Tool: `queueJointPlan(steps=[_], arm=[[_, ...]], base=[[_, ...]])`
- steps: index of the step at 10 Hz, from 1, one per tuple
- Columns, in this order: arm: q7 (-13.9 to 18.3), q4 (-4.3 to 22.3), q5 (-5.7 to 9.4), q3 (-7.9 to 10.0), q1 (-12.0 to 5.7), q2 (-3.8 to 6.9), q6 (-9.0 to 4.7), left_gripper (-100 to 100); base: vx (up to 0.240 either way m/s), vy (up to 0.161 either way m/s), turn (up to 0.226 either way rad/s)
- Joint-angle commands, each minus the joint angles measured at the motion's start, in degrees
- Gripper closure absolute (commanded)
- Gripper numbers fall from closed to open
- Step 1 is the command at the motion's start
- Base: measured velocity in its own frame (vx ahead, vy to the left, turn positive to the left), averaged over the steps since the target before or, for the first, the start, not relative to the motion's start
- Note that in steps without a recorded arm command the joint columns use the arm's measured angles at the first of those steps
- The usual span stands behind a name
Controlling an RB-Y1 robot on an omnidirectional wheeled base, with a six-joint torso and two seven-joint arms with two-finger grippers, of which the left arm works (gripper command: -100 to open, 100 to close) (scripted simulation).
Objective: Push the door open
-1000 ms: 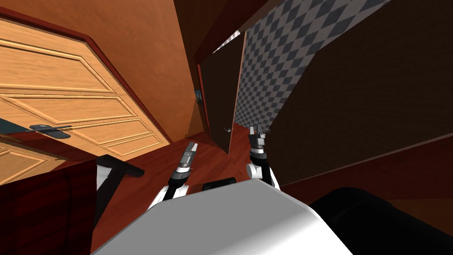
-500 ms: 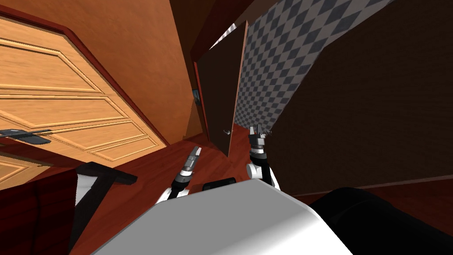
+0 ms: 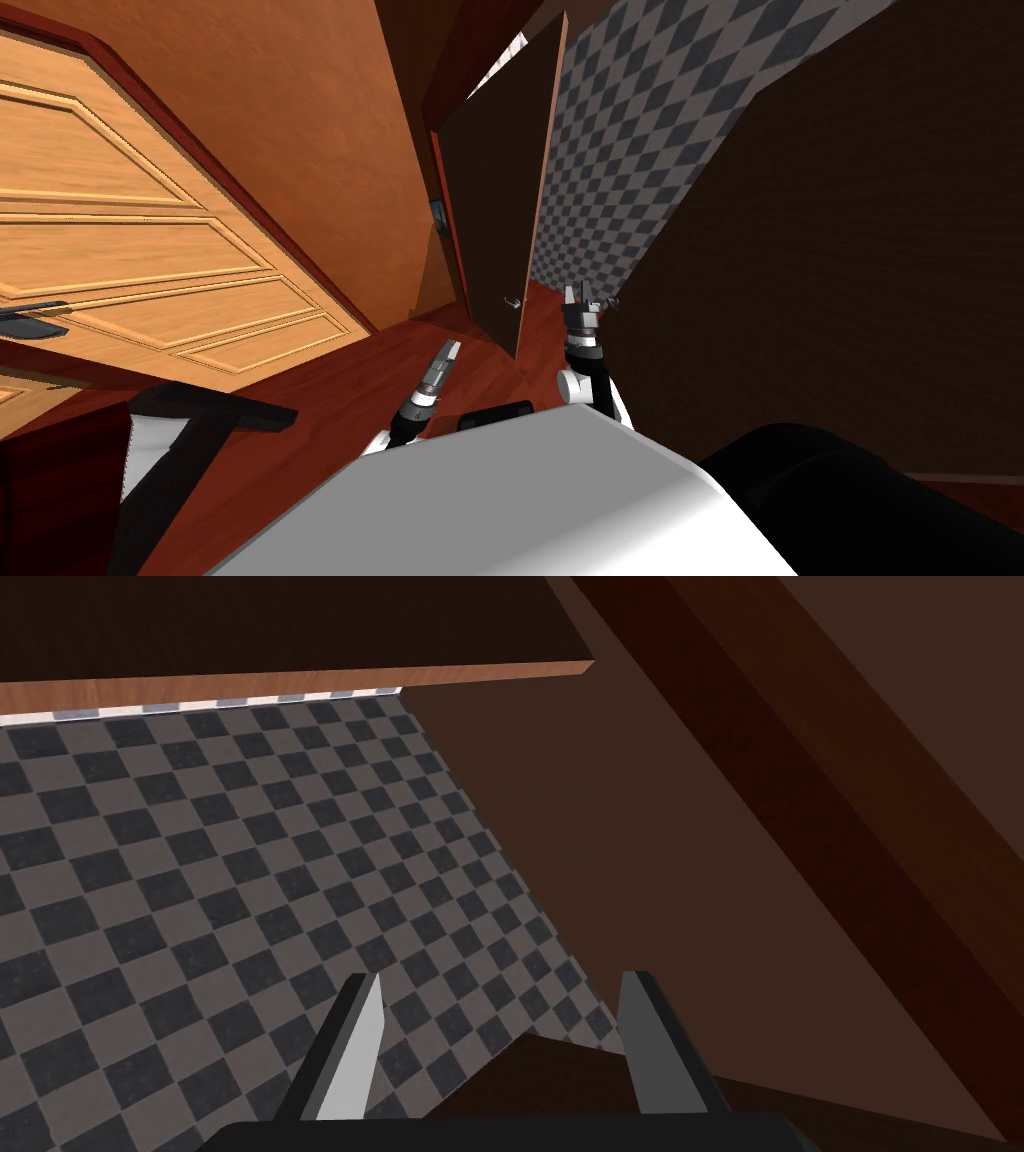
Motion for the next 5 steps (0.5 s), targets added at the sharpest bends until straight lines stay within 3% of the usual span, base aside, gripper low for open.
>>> queueJointPlan(steps=[1,5], arm=[[0.68,1.82,-0.66,-0.55,0.04,0.37,-1.24,-100],[2.5,5.53,-2.15,-1.7,-0.16,1.56,-3.41,-100]], base=[[0.101,-0.005,-0.021],[0.104,-0.014,-0.014]])
